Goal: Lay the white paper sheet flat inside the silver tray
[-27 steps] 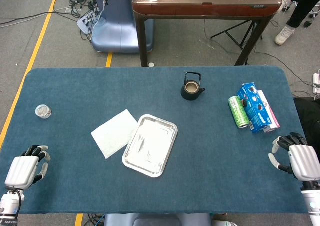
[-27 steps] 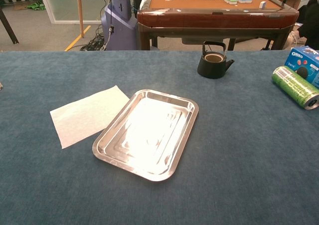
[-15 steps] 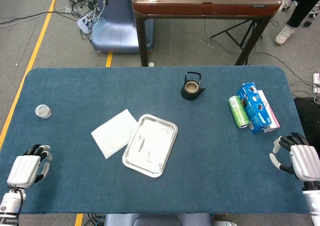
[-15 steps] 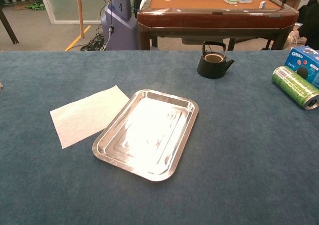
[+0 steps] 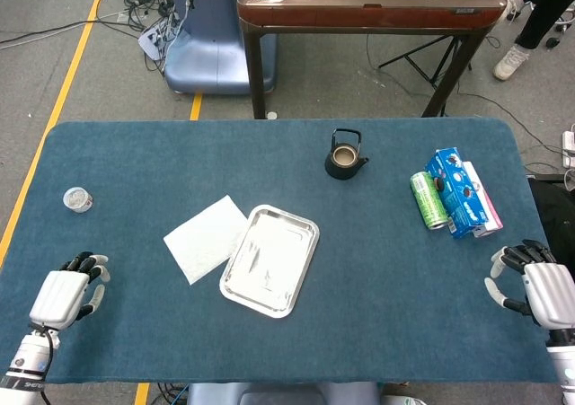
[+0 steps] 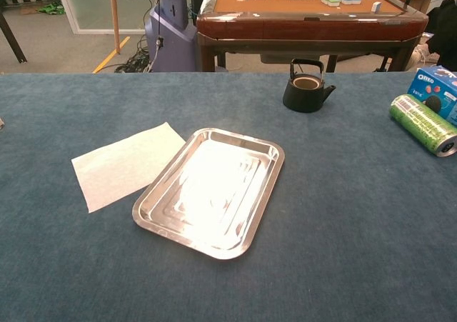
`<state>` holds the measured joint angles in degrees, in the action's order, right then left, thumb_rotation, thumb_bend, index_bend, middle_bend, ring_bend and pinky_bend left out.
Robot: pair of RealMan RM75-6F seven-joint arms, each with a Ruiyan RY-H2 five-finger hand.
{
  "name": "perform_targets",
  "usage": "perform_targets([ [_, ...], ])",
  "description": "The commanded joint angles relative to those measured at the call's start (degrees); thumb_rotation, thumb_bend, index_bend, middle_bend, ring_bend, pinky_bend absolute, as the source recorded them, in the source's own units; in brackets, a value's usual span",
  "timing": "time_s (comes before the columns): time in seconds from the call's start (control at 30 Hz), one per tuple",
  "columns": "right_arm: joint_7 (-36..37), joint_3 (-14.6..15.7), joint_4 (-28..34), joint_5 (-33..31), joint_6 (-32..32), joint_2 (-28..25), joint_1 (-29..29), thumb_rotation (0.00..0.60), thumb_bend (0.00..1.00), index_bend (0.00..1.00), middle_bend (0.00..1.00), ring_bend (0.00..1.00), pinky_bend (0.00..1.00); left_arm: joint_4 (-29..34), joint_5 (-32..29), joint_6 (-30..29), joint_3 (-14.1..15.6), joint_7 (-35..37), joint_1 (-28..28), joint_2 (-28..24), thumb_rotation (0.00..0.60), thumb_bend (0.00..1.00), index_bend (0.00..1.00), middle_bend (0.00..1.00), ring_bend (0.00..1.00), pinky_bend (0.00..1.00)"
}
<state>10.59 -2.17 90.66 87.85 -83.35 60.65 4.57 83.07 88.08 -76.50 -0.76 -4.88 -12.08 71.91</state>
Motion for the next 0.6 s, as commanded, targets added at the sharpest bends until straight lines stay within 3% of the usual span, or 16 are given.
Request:
perform_targets([
  [0.03,0.37,0.02,-0.05,0.11,-0.13,-0.09,-0.05,0.600,0.33,0.57,0.43,0.30,0.16,0.42,1.79,0.09,-0.18,1.22,-1.30,-0.21,0.600,0.48,0.48,0.29,0.18,0.35],
  [0.17,0.79,0.07,-0.10,0.12,0.10,-0.24,0.03,0.600,0.33,0.57,0.43,0.30,0.16,-0.89,4.89,-0.52,-0.70,4.92,-3.43,0.40,0.600,0.44,0.48,0.26,0.07,0.15],
  [0.3,1.10,0.11,-0.11,0.29,0.03,-0.34,0.02,0.600,0.33,0.57,0.43,0.30,0.16,-3.18,7.80,-0.27,-0.92,6.44,-6.00,1.48,0.600,0.29,0.46,0.07,0.00,0.01],
  [0.4,1.36,0.11,-0.16,0.26,0.12,-0.40,0.07,0.600,0.33,0.57,0.43,0.30,0.16,-3.48,8.62,0.87,-1.01,7.13,-7.72,2.19,0.600,0.23,0.40,0.00,0.00,0.00],
  [0.6,2.20,0.20,-0.28,0.35,0.46,-0.74,0.22,0.600,0.33,0.57,0.43,0.30,0.16,-4.75,9.41,4.71,-0.84,11.31,-11.64,4.24,0.600,0.23,0.33,0.00,0.00,0.00],
])
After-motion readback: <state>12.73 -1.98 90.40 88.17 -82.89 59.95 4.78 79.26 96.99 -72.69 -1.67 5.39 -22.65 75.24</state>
